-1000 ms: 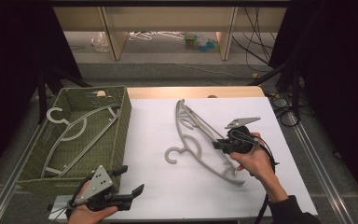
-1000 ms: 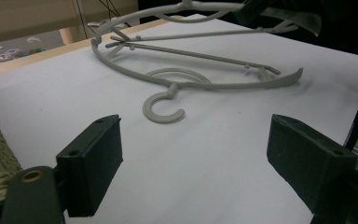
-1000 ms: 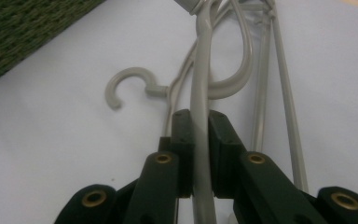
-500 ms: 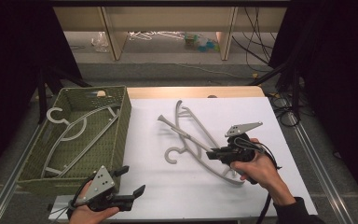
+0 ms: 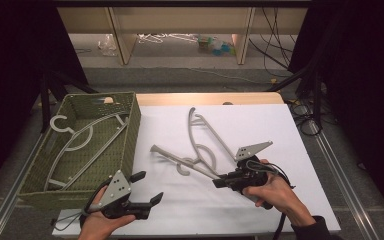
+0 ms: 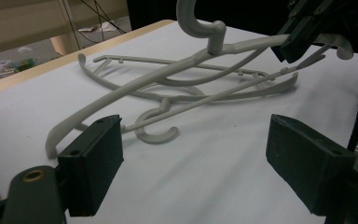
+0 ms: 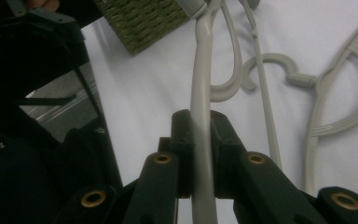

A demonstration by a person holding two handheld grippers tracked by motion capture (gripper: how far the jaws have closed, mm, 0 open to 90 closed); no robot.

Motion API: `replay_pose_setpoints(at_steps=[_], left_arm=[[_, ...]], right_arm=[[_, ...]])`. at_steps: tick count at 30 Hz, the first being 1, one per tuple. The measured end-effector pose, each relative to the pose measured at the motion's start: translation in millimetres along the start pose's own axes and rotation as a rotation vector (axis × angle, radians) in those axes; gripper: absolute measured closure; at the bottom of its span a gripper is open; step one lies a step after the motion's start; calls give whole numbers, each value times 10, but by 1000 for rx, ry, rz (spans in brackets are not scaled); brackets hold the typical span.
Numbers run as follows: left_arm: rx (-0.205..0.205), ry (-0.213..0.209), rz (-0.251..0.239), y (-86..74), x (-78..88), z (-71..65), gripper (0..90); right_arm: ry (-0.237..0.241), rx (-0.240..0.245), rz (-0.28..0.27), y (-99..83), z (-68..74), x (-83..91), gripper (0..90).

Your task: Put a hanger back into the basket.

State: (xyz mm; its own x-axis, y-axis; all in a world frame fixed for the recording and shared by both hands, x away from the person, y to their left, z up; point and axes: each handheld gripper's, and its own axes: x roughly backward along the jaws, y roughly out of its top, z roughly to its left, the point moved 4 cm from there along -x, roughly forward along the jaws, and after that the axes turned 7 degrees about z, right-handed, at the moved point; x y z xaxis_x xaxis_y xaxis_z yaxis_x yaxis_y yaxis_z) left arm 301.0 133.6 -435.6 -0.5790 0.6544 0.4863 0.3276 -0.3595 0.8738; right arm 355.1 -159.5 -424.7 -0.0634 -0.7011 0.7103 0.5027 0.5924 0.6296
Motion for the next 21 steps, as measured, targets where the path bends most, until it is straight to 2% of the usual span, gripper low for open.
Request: replay_pose_setpoints(at_steps=[4,7,11,13,15,21], left_arm=[[-27,-10,23,73,-124,-12,188],[-79,-10,38,141,-214,-22,189],[-119,-17,68,199,-332,-58,199],[-110,-34,72,212,-370,-92,200],[-137,-32,86,222,-393,-96,203],[-174,-101,141,190,-457,-121,268]], right_arm=[[23,12,3,-27,59,-15,826],[38,24,1,-45,92,-11,825],[58,42,5,-75,147,-1,825],[60,54,10,-92,182,4,824],[65,63,13,-114,217,11,824],[112,78,24,-176,280,0,824]])
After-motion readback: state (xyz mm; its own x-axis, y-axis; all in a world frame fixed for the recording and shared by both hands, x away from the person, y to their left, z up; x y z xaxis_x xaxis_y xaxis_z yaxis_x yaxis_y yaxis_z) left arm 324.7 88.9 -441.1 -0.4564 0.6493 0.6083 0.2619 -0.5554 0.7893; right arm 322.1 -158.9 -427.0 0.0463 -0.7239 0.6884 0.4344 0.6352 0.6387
